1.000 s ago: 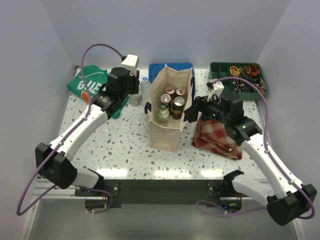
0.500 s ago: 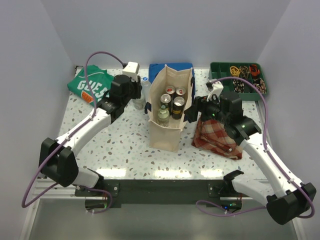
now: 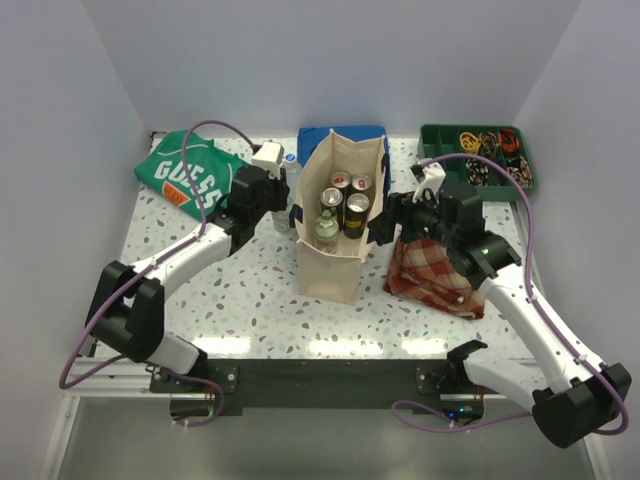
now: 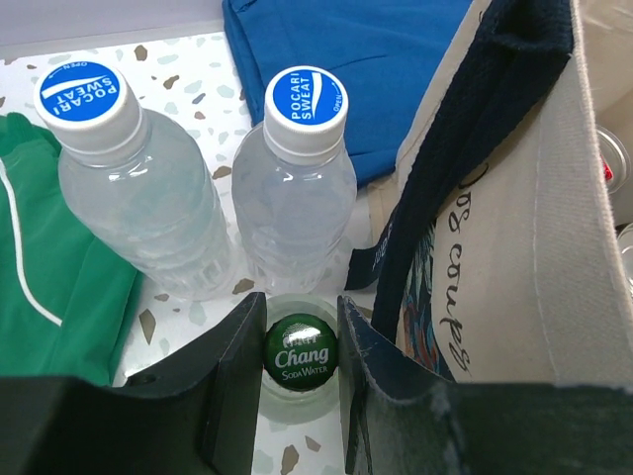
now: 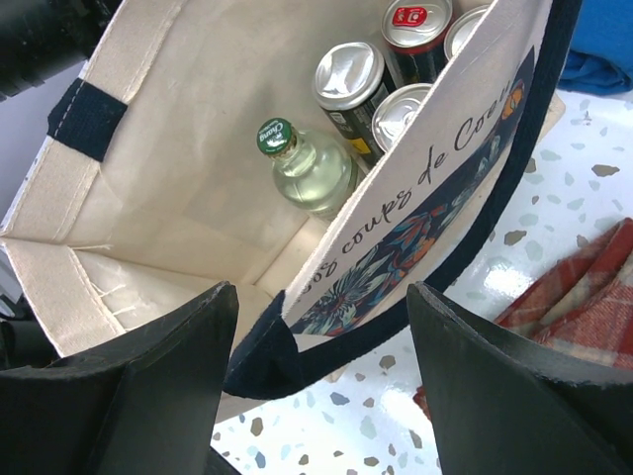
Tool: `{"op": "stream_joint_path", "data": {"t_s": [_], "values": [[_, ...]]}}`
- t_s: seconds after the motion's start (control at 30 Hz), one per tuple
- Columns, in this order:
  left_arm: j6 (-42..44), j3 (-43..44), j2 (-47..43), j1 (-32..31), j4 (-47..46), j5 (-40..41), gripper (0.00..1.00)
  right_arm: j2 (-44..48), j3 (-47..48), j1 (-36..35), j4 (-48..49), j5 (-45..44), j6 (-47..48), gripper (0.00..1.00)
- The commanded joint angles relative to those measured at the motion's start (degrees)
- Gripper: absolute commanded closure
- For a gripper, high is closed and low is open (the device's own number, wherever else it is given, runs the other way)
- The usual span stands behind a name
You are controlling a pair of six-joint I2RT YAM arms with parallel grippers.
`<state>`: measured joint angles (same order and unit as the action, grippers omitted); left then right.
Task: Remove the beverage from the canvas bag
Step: Place the drink at the center of the board.
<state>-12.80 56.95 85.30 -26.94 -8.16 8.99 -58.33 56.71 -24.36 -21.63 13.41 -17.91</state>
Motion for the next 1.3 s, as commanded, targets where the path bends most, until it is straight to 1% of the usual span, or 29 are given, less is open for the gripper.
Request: {"op": "stream_joint_path", "data": {"t_s": [0.0, 0.3, 0.6, 0.67, 0.73, 0.8, 0.83, 0.9, 0.93, 0.97, 1.07, 1.1, 1.27], "values": [[-0.8, 1.8, -0.3, 0.6, -15.7, 0.0, 1.00, -0.6, 0.9, -0.2, 1.9, 0.7, 0.5, 0.27], [0.0, 2.1, 2.7, 0.6, -19.0, -0.2, 1.00, -1.4, 0.8, -0.2, 1.9, 0.7, 0.8, 0.27], [0.1, 1.1, 3.5, 0.6, -18.8, -0.6, 1.00, -1.2, 0.9, -0.1, 1.9, 0.7, 0.8, 0.27], [0.1, 0.9, 3.2, 0.5, -18.6, -0.6, 0.96, -1.1, 0.9, -0.1, 1.9, 0.7, 0.8, 0.27], [0.1, 0.9, 3.0, 0.5, -17.9, -0.7, 0.89, -1.1, 0.9, -0.1, 1.9, 0.7, 0.8, 0.27], [0.1, 1.1, 2.9, 0.6, -17.0, -0.6, 0.85, -1.0, 0.9, -0.2, 1.8, 0.7, 0.9, 0.27], [0.1, 1.1, 2.9, 0.5, -16.9, -0.5, 0.79, -1.1, 0.9, -0.1, 1.8, 0.7, 0.9, 0.27], [0.1, 1.2, 3.0, 0.5, -16.4, -0.5, 0.75, -0.9, 0.9, -0.1, 1.7, 0.7, 0.9, 0.27], [0.1, 1.4, 3.0, 0.6, -16.2, -0.6, 0.70, -0.8, 0.9, -0.2, 1.7, 0.7, 0.9, 0.27], [0.1, 1.5, 3.1, 0.6, -15.8, -0.6, 0.68, -0.7, 0.8, -0.1, 1.8, 0.7, 0.9, 0.27], [-0.1, 1.6, 3.0, 0.6, -15.8, -0.7, 0.66, -0.5, 0.7, -0.2, 1.6, 0.7, 0.9, 0.27], [-0.1, 1.8, 3.0, 0.5, -15.7, -0.7, 0.63, -0.4, 0.7, -0.1, 1.6, 0.5, 1.0, 0.27], [0.1, 1.9, 2.3, 0.5, -15.9, -0.6, 0.54, 0.1, 0.7, -0.2, 1.2, 0.2, 1.2, 0.27]]}}
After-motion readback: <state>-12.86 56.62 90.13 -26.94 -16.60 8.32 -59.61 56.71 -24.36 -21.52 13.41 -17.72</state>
